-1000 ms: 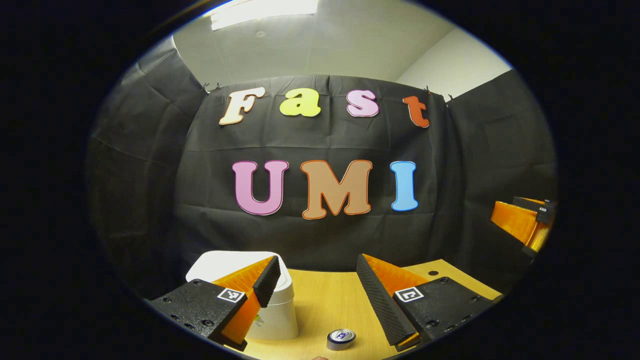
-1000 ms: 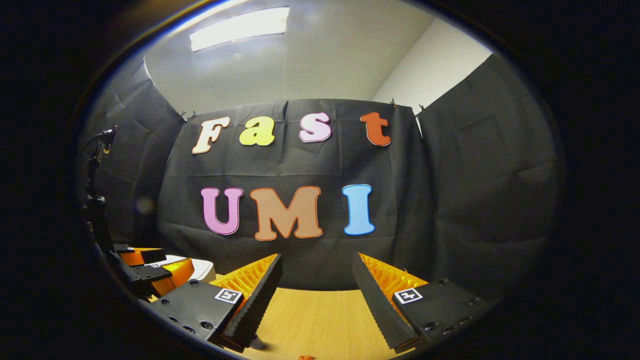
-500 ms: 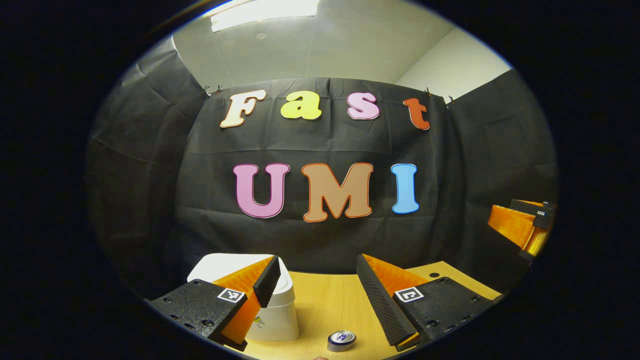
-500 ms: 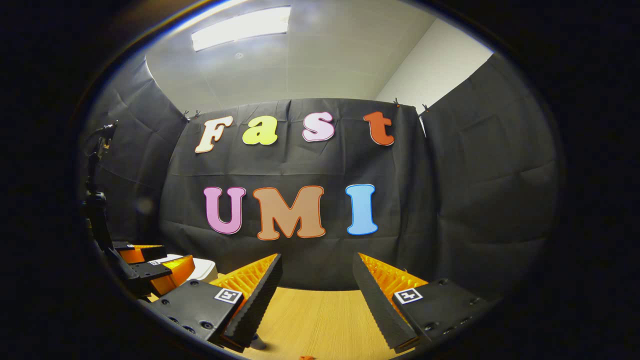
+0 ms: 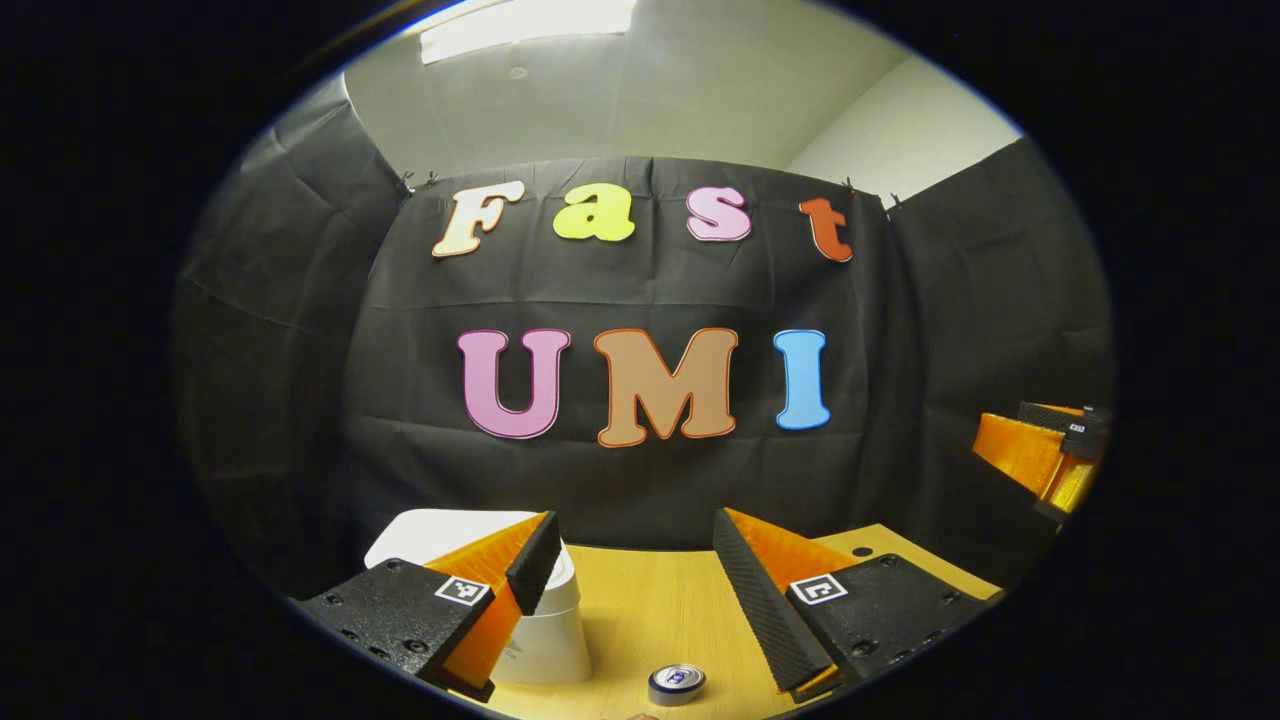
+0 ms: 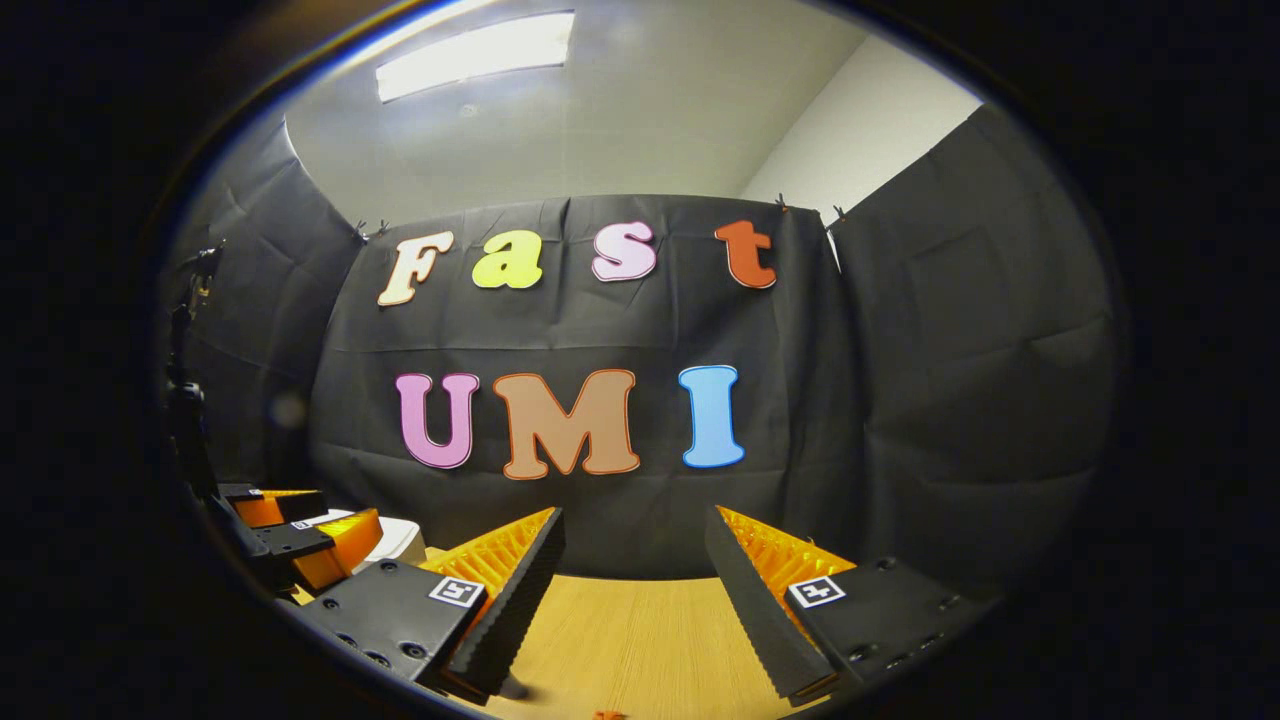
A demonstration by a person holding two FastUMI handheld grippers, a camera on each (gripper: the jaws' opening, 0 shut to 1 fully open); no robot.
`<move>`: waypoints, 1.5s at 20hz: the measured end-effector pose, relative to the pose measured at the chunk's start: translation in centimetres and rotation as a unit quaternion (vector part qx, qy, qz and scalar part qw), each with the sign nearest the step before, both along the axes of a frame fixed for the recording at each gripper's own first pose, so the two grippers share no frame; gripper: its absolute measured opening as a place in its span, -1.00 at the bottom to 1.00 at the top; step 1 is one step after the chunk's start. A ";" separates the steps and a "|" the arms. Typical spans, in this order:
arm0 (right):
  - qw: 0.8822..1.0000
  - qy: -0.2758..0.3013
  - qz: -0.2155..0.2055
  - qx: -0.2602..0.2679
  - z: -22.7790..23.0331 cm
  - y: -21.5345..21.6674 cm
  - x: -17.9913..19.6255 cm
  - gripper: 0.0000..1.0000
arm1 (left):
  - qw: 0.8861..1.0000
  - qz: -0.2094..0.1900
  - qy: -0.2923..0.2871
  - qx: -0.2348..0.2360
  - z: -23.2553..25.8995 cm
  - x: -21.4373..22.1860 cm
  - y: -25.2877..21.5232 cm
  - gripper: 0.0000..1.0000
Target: Press the lid of the desktop garbage bin to open it, pick up the crumpled paper on the desktop and throw it into the bin, then pick up the pop can on the desktop and drop it into the bin, and finally close the garbage bin lid.
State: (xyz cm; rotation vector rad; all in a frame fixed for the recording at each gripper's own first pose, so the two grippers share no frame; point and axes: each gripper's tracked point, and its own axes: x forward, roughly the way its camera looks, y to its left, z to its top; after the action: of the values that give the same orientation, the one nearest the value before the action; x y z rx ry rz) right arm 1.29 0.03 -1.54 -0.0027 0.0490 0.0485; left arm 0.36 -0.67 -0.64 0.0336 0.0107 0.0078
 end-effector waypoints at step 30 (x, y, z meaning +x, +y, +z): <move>1.000 0.004 -0.008 -0.003 -0.5 -0.8 0.1 0.88 | 1.000 -0.020 -0.010 0.010 0.8 0.5 -0.5 -0.70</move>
State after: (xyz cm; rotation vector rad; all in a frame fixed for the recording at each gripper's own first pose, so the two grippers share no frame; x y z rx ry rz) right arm 1.40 -0.73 -2.08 -0.0079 0.0578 0.0326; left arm 0.85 -1.14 0.11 0.0540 -0.0096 -0.0324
